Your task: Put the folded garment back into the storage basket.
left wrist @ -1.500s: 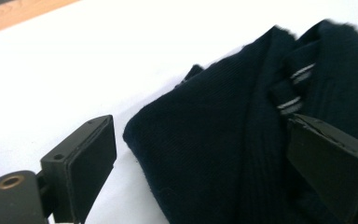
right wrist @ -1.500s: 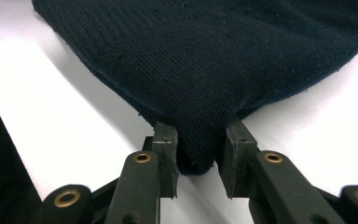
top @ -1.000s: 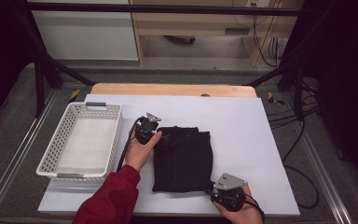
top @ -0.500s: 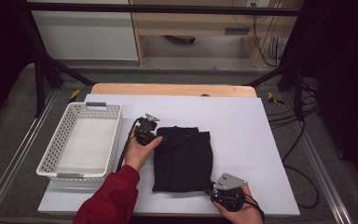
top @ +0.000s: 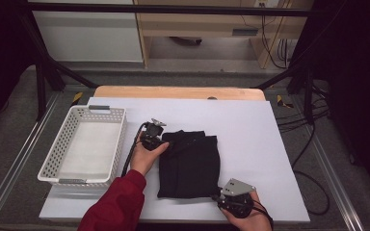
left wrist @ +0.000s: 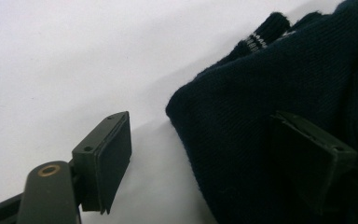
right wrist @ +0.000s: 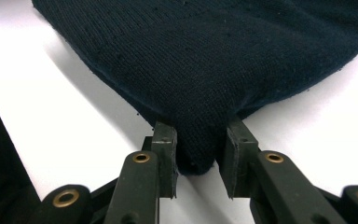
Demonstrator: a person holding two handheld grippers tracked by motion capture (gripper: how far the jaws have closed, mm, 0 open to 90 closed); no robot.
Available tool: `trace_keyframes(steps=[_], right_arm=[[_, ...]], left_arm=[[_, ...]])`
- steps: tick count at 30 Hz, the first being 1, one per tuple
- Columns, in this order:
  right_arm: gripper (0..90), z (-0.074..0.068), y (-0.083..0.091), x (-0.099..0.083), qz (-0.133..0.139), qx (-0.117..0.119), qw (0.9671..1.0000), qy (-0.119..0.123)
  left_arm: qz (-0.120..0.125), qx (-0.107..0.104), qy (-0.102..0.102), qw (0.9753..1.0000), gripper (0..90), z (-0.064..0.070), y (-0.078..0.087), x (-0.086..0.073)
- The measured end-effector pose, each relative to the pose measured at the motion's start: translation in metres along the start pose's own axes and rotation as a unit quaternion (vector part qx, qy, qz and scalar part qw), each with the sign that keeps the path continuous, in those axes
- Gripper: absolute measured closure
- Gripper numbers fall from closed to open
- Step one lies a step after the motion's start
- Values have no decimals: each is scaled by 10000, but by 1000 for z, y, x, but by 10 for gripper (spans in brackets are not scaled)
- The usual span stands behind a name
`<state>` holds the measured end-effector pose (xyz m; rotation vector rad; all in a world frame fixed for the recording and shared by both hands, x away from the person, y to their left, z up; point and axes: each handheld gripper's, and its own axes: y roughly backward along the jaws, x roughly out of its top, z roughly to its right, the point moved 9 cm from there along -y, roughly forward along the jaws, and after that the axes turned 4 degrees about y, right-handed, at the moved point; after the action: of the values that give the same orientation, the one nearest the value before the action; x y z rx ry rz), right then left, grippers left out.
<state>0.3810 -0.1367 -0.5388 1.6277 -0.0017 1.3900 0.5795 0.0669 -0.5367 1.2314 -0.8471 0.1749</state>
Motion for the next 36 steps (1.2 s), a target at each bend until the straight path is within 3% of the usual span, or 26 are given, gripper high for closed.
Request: trace_keyframes(steps=[7, 11, 13, 18, 23, 29, 36], right_arm=[[700, 0, 0, 0, -4, 7, 10000, -14], [701, 0, 0, 0, -6, 0, 10000, -6], [702, 0, 0, 0, -5, 2, 10000, -8], [725, 0, 0, 3, 51, -25, 10000, 47], [755, 0, 4, 9, 163, -57, 9998, 133], [777, 0, 10, 19, 239, -103, 9994, 233], [789, -4, 16, 38, 238, -53, 9989, 403]], left_arm=[[40, -348, 14, 9994, 376, 10, -2, 0], [45, -531, 48, 9986, 535, 16, -1, 0], [55, -632, 71, 9980, 572, 19, 0, 0], [83, -674, 69, 9977, 726, 22, 2, 0], [222, -610, -10, 9979, 761, 27, 15, 6], [410, -752, -125, 9962, 771, 38, 35, 14], [560, -881, -400, 9937, 776, 48, 62, 31]])
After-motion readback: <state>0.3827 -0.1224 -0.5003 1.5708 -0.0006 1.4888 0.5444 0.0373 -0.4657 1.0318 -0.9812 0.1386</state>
